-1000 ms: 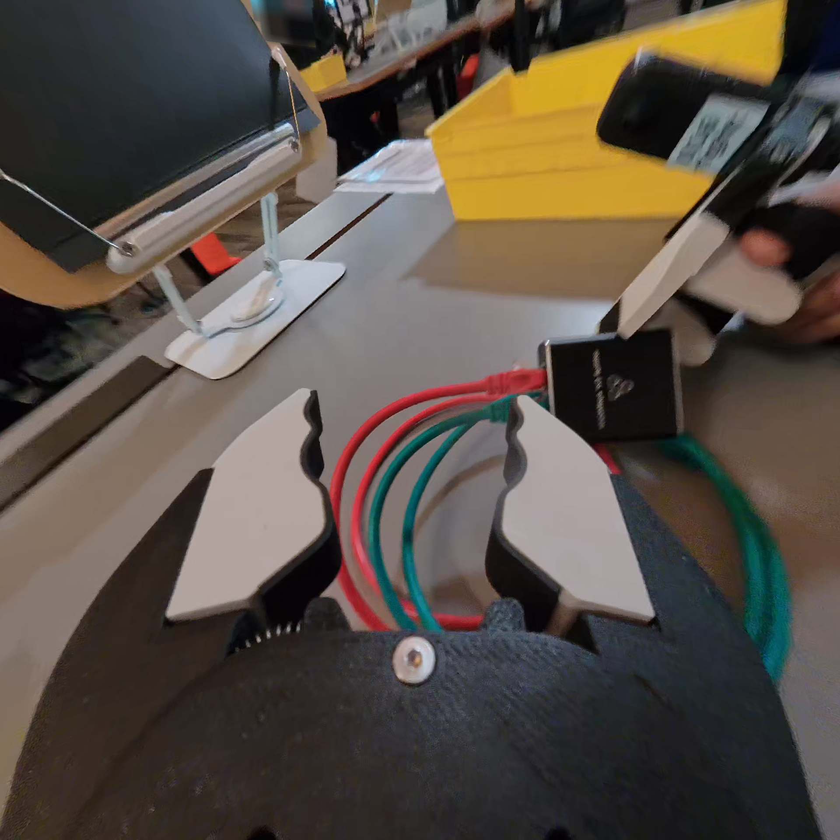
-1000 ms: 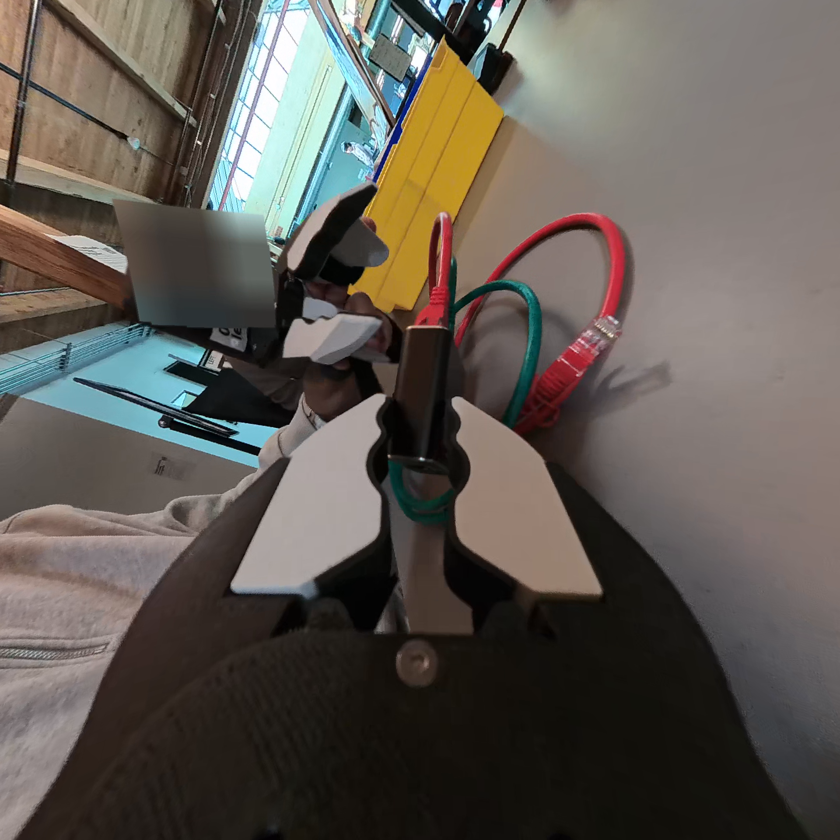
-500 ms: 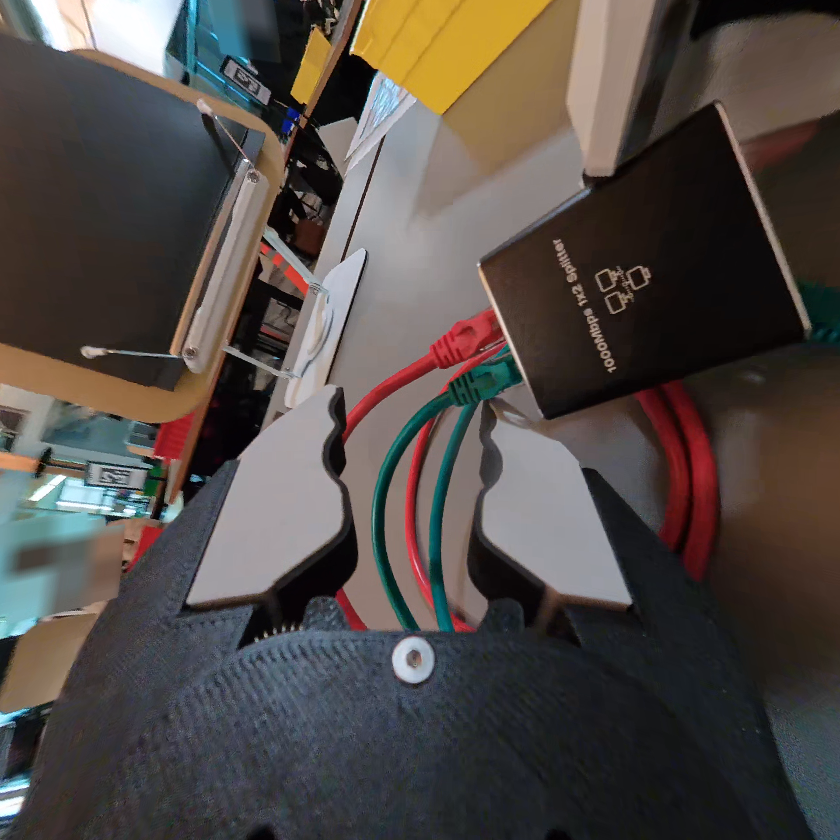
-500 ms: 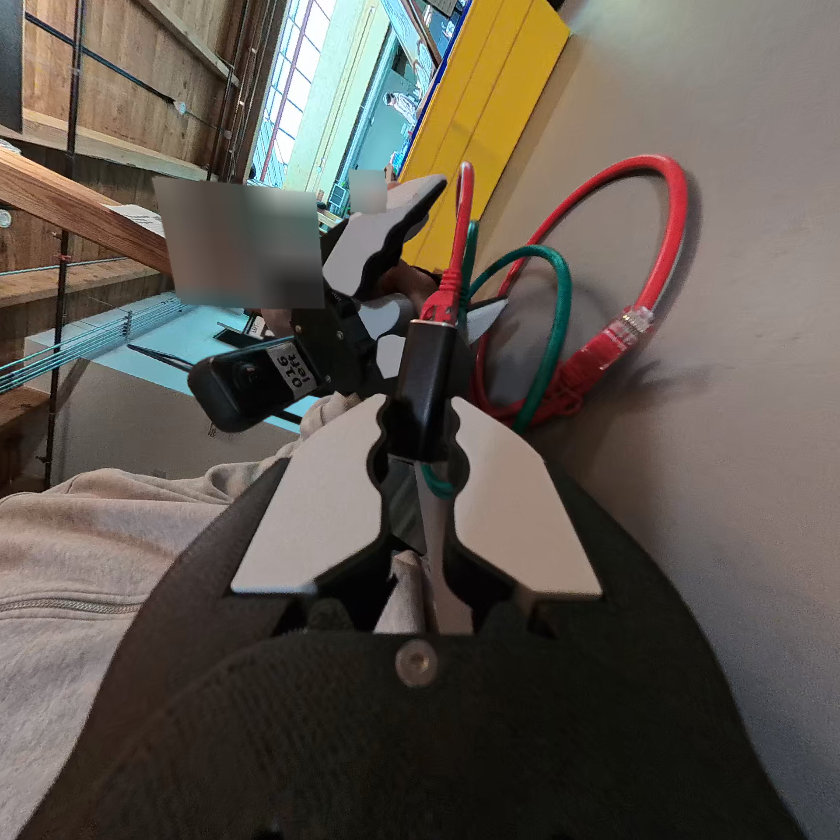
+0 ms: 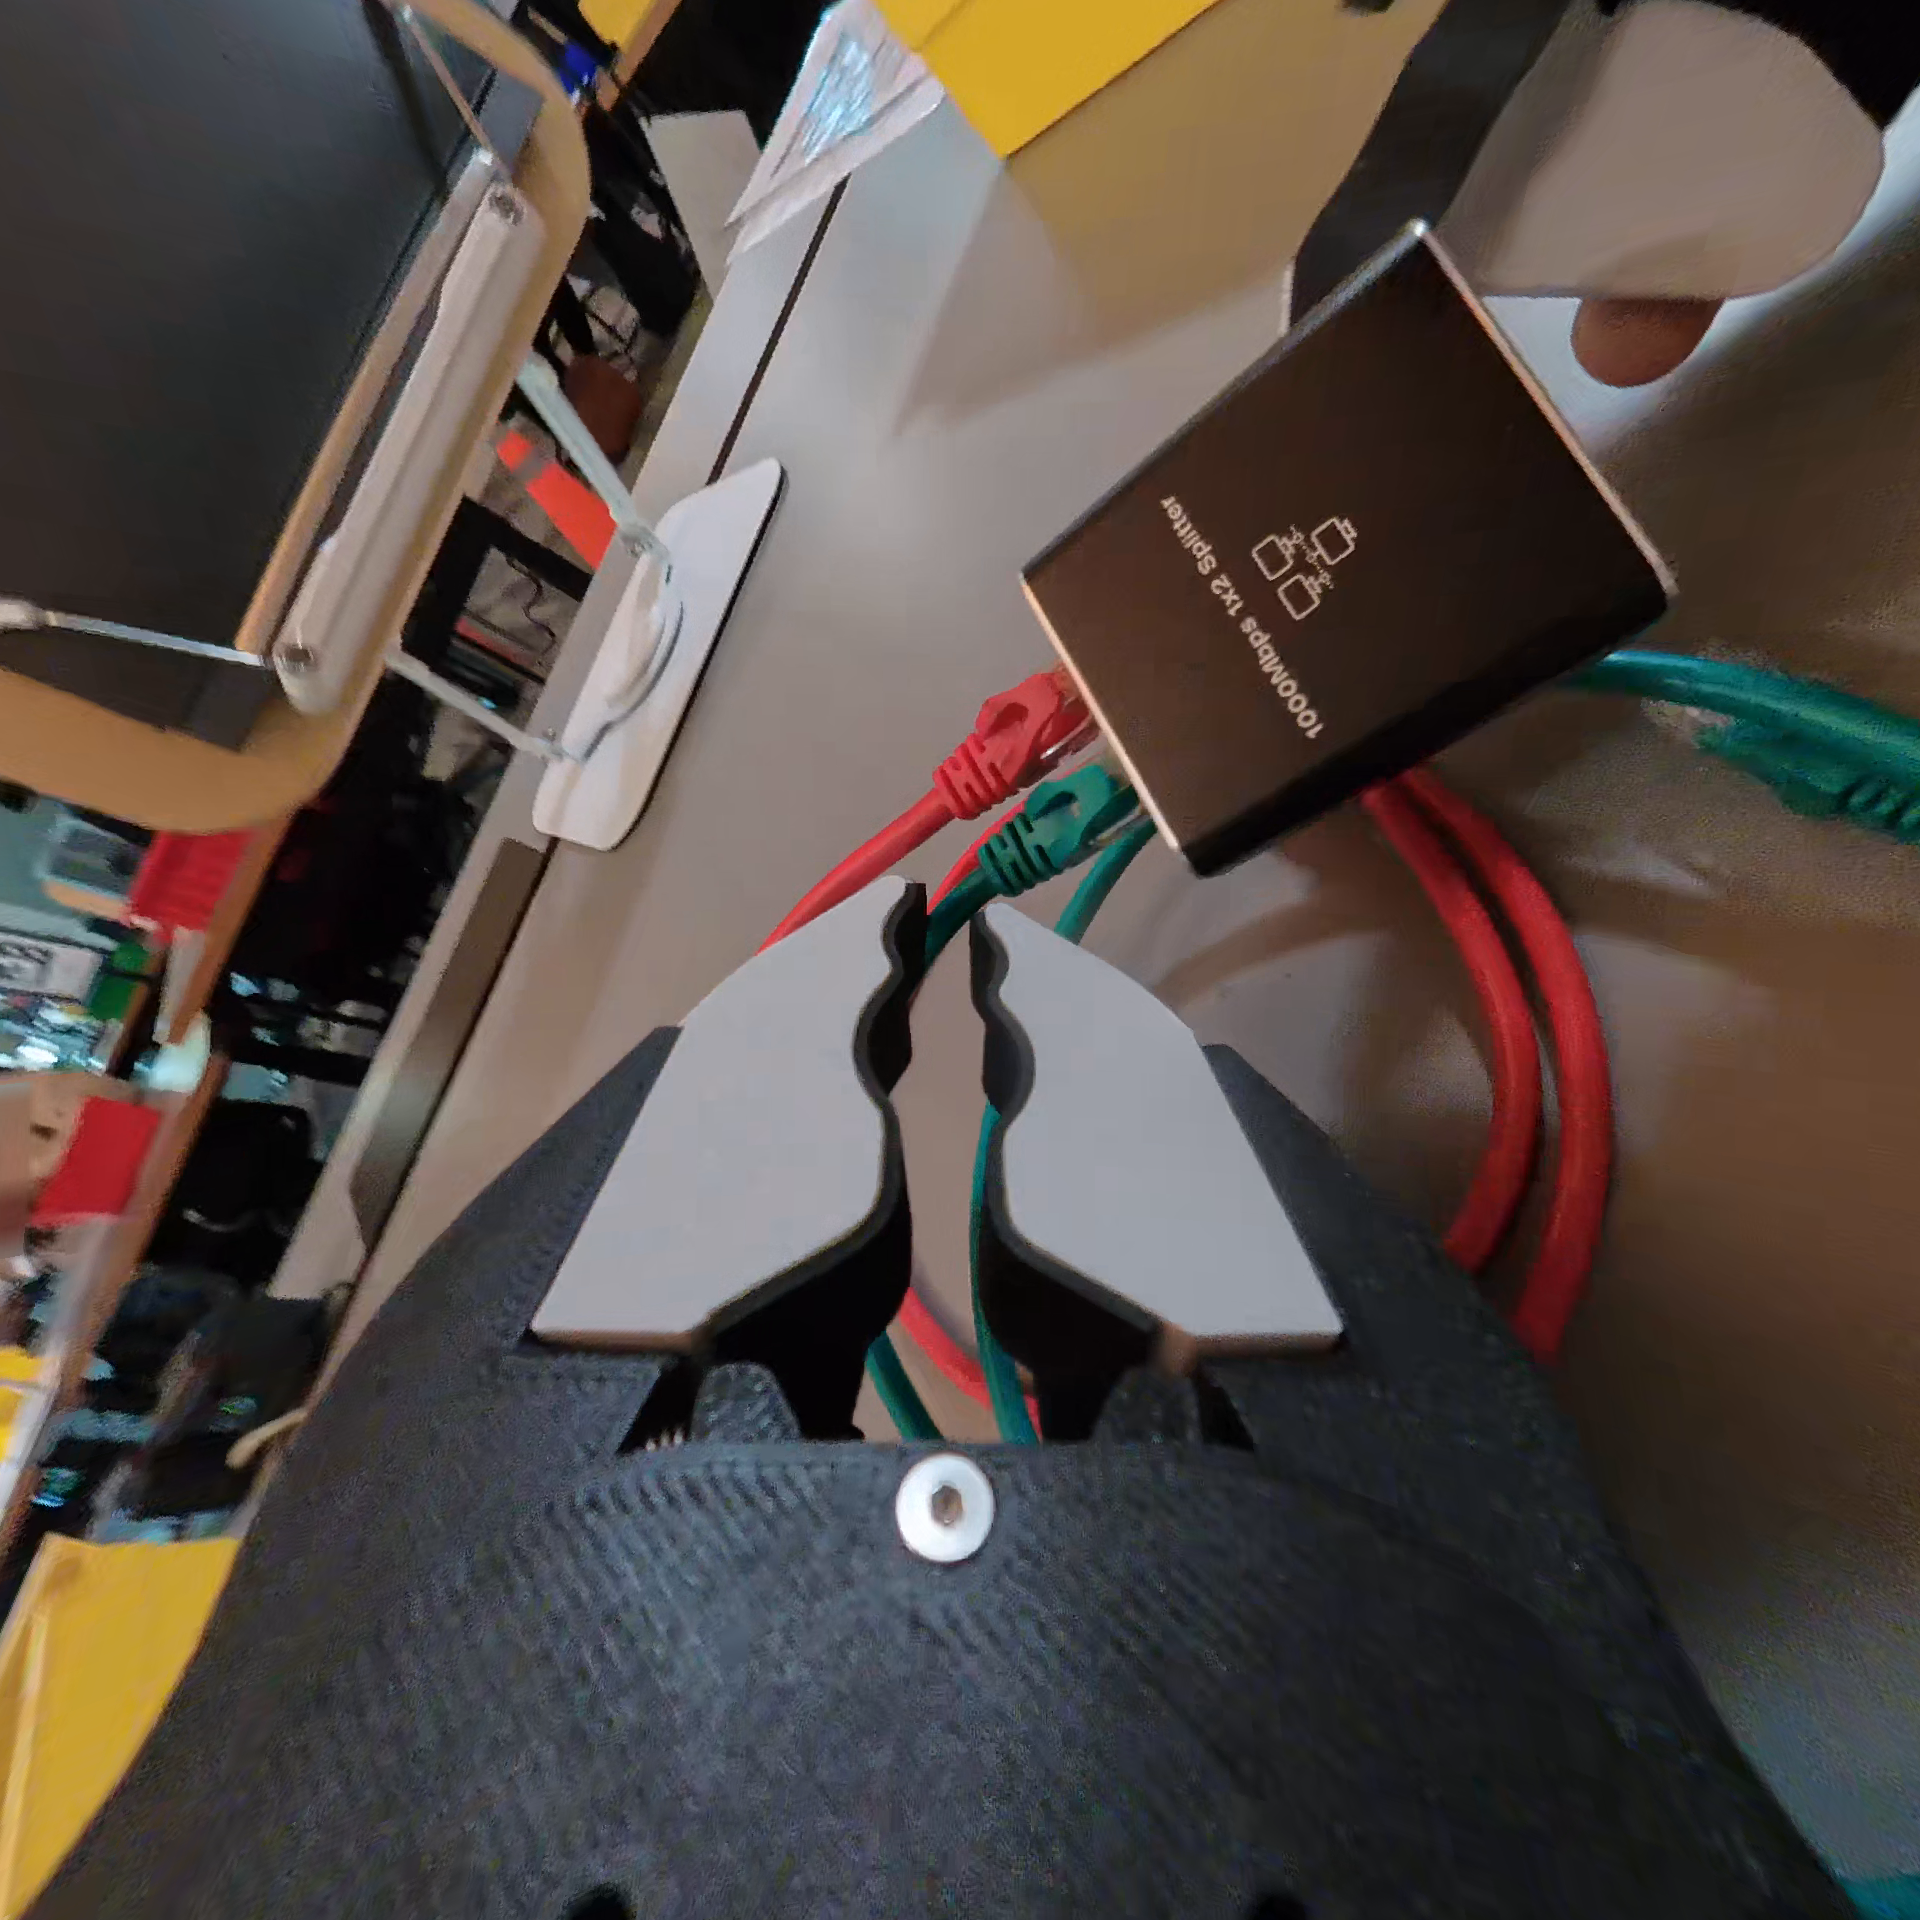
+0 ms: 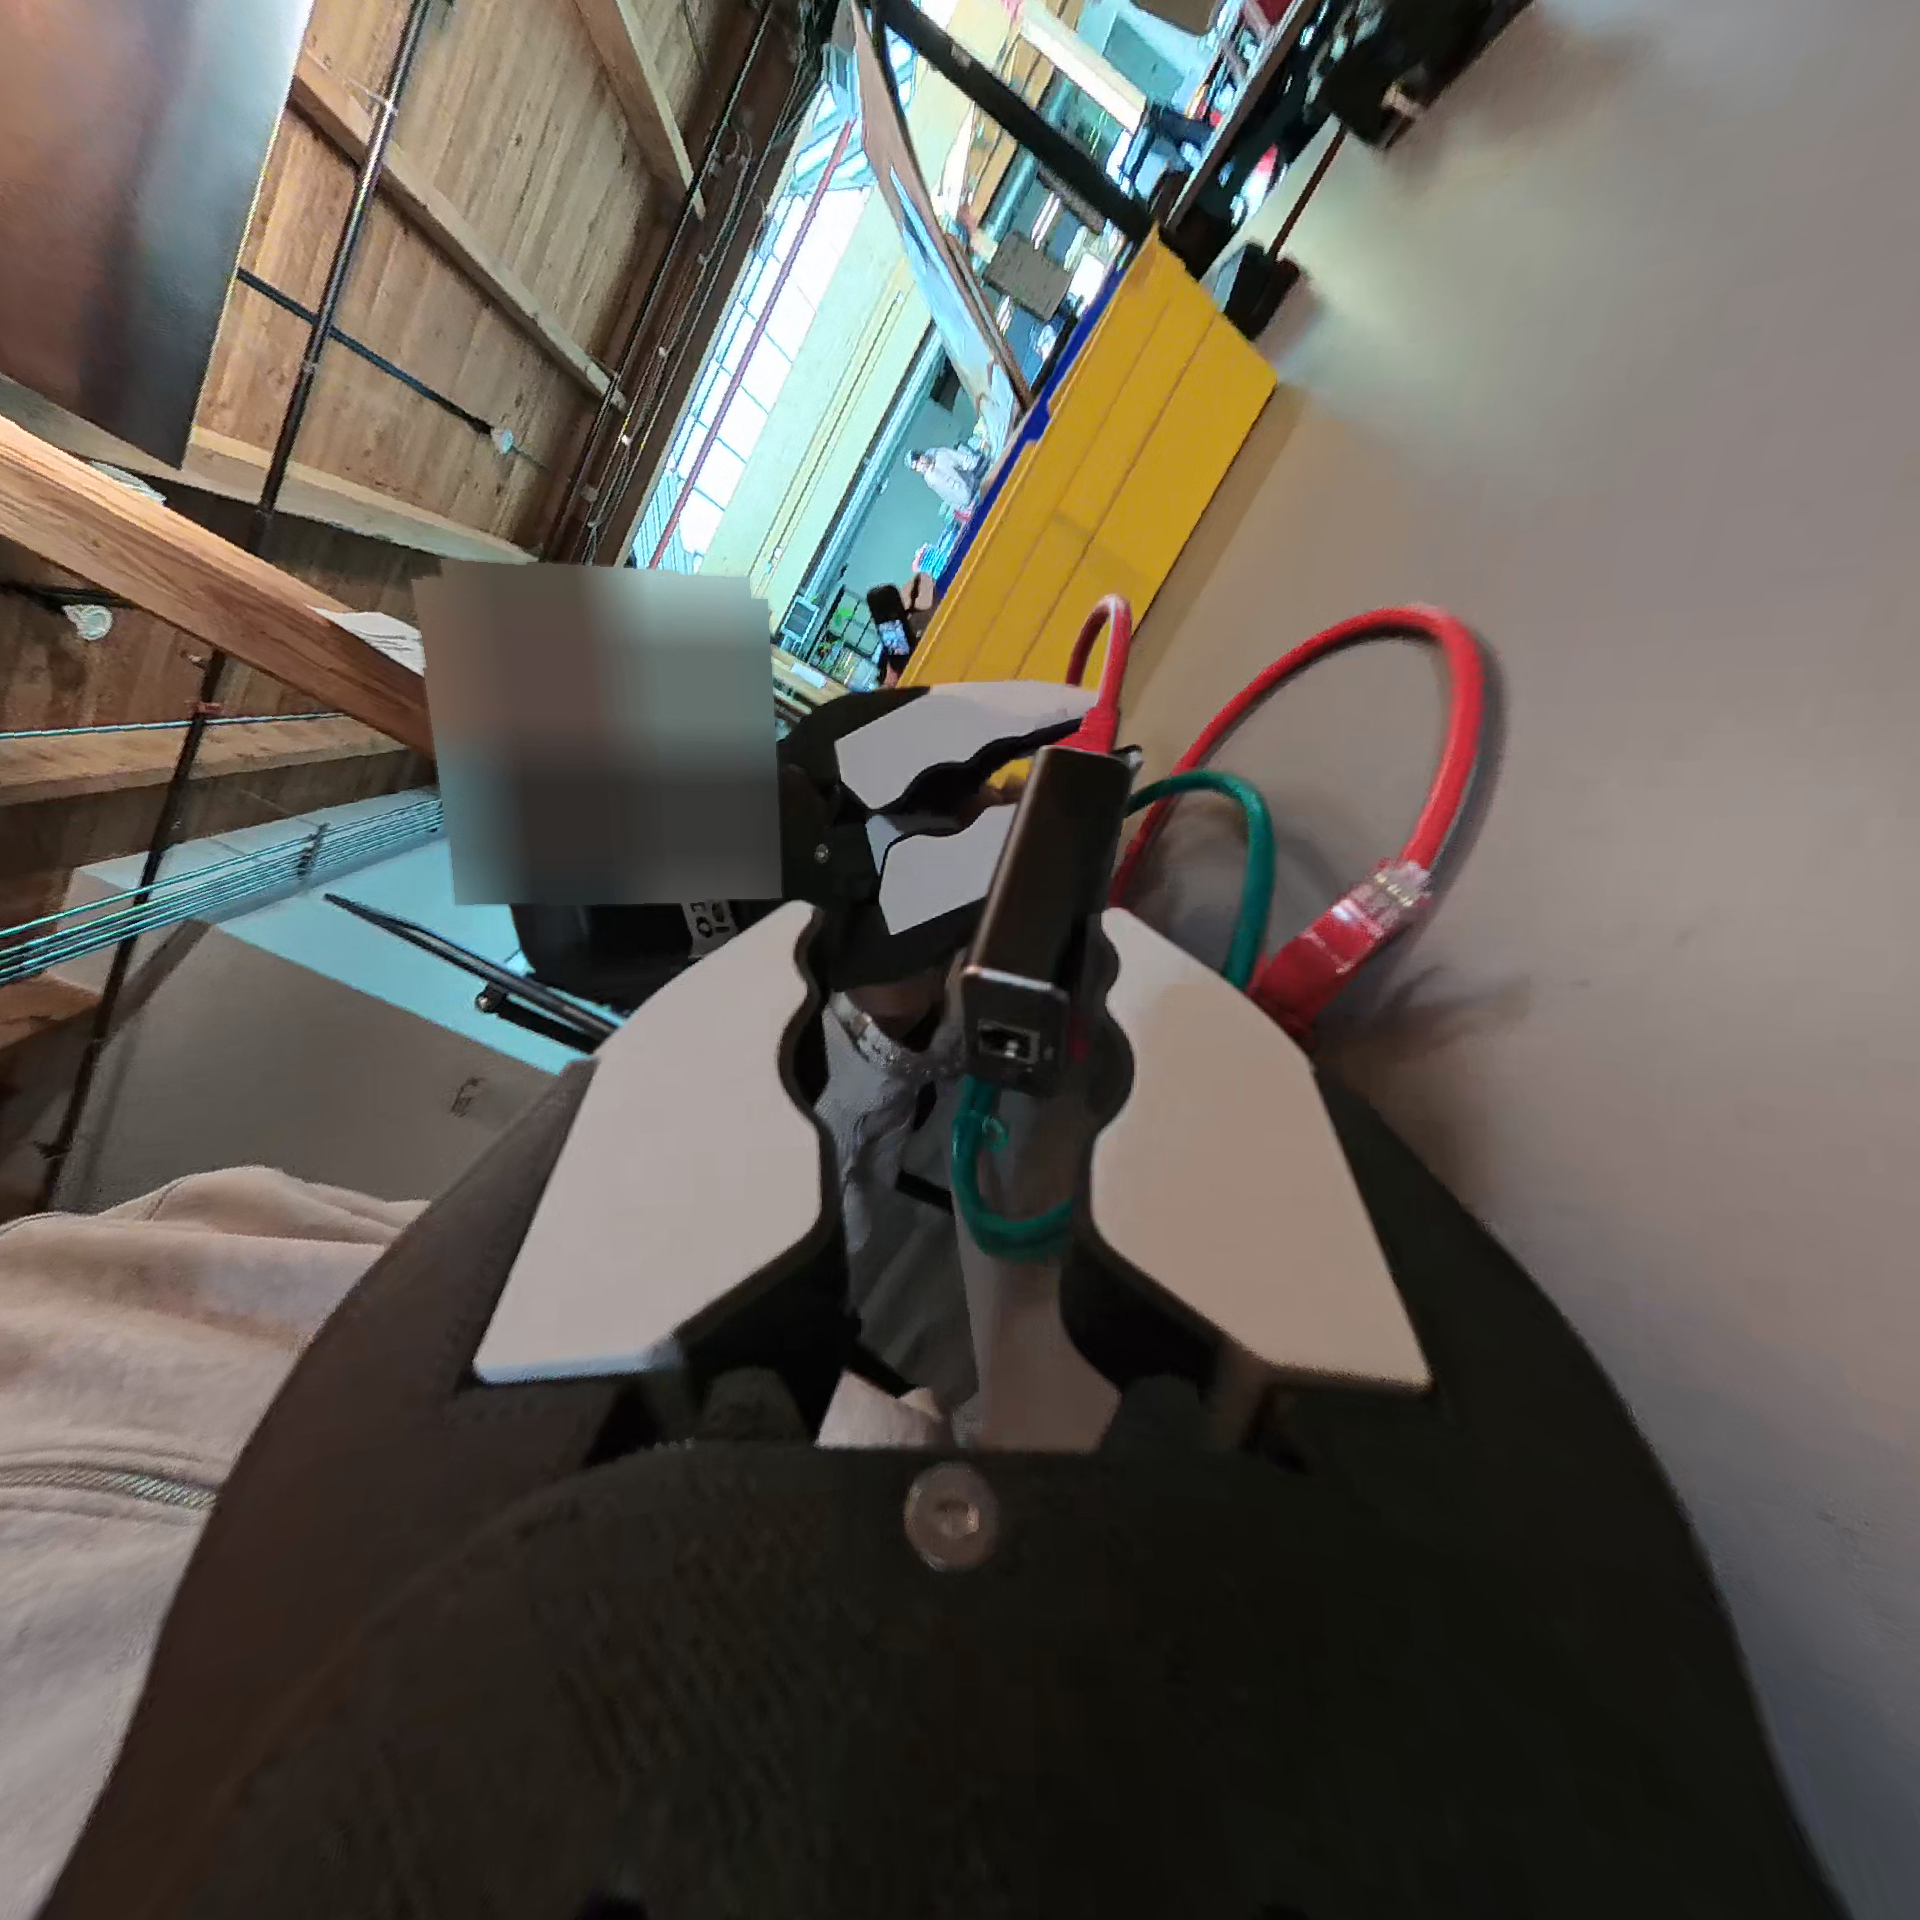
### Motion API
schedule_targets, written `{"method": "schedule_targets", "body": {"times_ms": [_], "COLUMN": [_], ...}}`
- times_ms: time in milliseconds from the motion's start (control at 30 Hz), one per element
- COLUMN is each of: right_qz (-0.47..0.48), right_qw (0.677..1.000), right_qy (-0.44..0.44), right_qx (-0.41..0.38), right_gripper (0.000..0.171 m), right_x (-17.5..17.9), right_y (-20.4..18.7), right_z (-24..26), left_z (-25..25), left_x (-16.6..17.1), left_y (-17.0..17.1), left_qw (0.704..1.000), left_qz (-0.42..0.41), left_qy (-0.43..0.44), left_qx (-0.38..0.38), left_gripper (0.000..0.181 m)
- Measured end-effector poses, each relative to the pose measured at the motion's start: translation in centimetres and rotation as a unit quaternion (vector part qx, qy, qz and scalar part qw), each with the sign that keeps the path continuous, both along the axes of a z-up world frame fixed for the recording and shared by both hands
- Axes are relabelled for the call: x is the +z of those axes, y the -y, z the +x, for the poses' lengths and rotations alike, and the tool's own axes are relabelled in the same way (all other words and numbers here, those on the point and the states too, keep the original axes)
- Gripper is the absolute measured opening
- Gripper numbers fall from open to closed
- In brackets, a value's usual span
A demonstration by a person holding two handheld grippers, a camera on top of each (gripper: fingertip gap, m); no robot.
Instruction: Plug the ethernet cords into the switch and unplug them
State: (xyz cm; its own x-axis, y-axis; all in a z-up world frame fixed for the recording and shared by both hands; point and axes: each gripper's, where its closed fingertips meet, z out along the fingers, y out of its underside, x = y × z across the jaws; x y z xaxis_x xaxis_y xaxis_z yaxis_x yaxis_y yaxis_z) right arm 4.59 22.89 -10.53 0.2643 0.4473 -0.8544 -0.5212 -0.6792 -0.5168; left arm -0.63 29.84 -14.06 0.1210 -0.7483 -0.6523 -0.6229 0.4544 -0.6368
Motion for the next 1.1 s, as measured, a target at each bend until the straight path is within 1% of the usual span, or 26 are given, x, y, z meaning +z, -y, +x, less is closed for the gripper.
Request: {"method": "schedule_targets", "body": {"times_ms": [33, 133, 200, 300, 433, 567, 600, 633, 700, 767, 800, 833, 900, 967, 1000, 1100], "right_qz": [0.005, 0.012, 0.019, 0.032, 0.05, 0.051, 0.047, 0.041, 0.027, 0.013, 0.006, 0.0, -0.005, -0.006, -0.003, 0.001], "right_qw": [1.0, 0.999, 0.998, 0.997, 0.993, 0.993, 0.994, 0.994, 0.995, 0.997, 0.997, 0.996, 0.996, 0.996, 0.997, 0.996], "right_qy": [-0.002, -0.014, -0.011, 0.026, 0.086, 0.097, 0.092, 0.088, 0.079, 0.06, 0.057, 0.063, 0.074, 0.074, 0.076, 0.087], "right_qx": [-0.011, -0.041, -0.055, -0.064, -0.056, -0.039, -0.038, -0.042, -0.053, -0.056, -0.06, -0.064, -0.059, -0.042, -0.035, -0.012], "right_gripper": [0.048, 0.05, 0.05, 0.052, 0.059, 0.064, 0.063, 0.057, 0.032, 0.028, 0.027, 0.027, 0.027, 0.027, 0.027, 0.027], "right_x": [0.2, 0.7, 0.8, 0.6, 0.0, -0.5, -0.6, -0.7, -0.9, -1.0, -1.1, -1.3, -1.6, -1.5, -1.4, -1.3], "right_y": [-0.2, -0.6, -0.7, -0.8, -0.6, -0.2, -0.1, -0.1, -0.2, -0.3, -0.5, -0.6, -0.6, -0.5, -0.4, -0.1], "right_z": [0.4, 1.5, 1.9, 1.6, 0.1, -1.4, -1.6, -1.5, -0.8, 0.0, 0.2, 0.5, 0.7, 0.5, 0.4, 0.1], "left_z": [-0.2, -0.8, -1.2, -1.6, -1.7, -0.5, 0.0, 0.4, 1.2, 1.5, 1.7, 1.9, 2.2, 2.3, 2.2, 2.0], "left_x": [0.1, 0.2, 0.2, 0.5, 0.7, 0.6, 0.5, 0.5, 0.4, 0.5, 0.6, 0.8, 1.3, 1.0, 0.7, -0.4], "left_y": [-0.2, -1.0, -1.4, -1.7, -1.6, 0.1, 0.7, 1.4, 2.7, 3.3, 3.5, 3.7, 3.5, 3.0, 2.7, 2.4], "left_qw": [1.0, 0.993, 0.982, 0.963, 0.955, 0.958, 0.959, 0.961, 0.966, 0.973, 0.977, 0.978, 0.981, 0.984, 0.986, 0.989], "left_qz": [-0.02, -0.101, -0.166, -0.24, -0.267, -0.268, -0.266, -0.263, -0.251, -0.221, -0.204, -0.192, -0.167, -0.151, -0.143, -0.134], "left_qy": [0.009, 0.037, 0.058, 0.096, 0.109, 0.089, 0.083, 0.076, 0.064, 0.06, 0.063, 0.073, 0.095, 0.091, 0.084, 0.055], "left_qx": [0.009, 0.041, 0.063, 0.074, 0.072, 0.054, 0.046, 0.036, 0.017, 0.003, -0.008, -0.022, -0.025, -0.017, -0.01, -0.008], "left_gripper": [0.008, 0.008, 0.008, 0.008, 0.008, 0.007, 0.007, 0.007, 0.008, 0.008, 0.013, 0.023, 0.056, 0.077, 0.084, 0.085]}}
